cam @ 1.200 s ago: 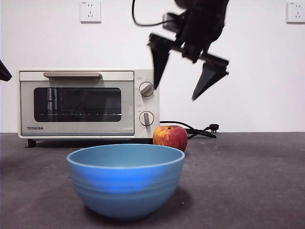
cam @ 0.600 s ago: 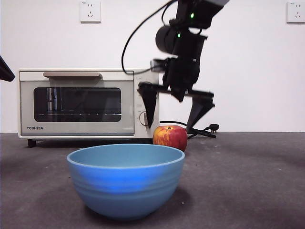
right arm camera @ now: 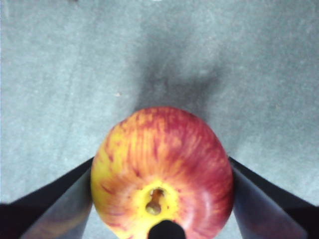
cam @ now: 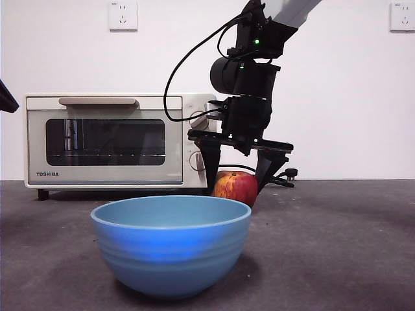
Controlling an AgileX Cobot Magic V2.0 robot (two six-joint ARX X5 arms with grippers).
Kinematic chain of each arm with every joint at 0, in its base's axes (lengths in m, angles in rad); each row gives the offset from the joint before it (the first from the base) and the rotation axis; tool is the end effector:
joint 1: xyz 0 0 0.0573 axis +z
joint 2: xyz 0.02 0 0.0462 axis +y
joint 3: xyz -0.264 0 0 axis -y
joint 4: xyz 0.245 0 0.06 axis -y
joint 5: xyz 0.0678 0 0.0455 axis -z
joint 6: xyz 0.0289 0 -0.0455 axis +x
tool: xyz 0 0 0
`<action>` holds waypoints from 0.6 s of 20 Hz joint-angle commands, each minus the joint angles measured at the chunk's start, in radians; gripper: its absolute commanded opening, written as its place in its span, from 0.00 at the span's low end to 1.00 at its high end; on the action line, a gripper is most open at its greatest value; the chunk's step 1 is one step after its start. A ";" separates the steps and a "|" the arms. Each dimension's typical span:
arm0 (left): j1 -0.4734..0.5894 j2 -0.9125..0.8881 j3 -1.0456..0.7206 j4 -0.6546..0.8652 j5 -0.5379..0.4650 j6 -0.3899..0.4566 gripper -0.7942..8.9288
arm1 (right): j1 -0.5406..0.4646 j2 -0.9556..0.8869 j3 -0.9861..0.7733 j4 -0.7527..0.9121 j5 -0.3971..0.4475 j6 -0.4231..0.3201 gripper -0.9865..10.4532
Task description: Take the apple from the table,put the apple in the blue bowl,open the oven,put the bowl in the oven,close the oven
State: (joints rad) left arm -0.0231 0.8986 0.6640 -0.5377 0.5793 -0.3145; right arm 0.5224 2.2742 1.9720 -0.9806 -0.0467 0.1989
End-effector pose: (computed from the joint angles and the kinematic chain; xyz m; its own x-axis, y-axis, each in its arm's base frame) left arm 0.1733 -0.0198 0.2473 0.5866 -0.5611 -0.5839 0.1754 0.7920 -0.5848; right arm 0.4066 0.2357 0.1965 0.2226 0.1820 -0.9578 -0.3357 0.9367 0.1000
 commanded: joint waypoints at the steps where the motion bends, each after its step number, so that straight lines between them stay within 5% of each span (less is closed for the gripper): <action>1: -0.003 0.001 0.000 -0.004 0.000 0.012 0.08 | 0.002 0.006 0.002 -0.037 -0.004 0.002 0.08; 12: -0.003 0.001 0.000 -0.031 -0.003 0.031 0.08 | 0.127 -0.273 0.004 -0.277 -0.001 -0.101 0.09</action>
State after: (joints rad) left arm -0.0231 0.8989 0.6640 -0.5674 0.5758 -0.2989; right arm 0.6472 1.9953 1.9766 -1.2564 -0.0460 0.1078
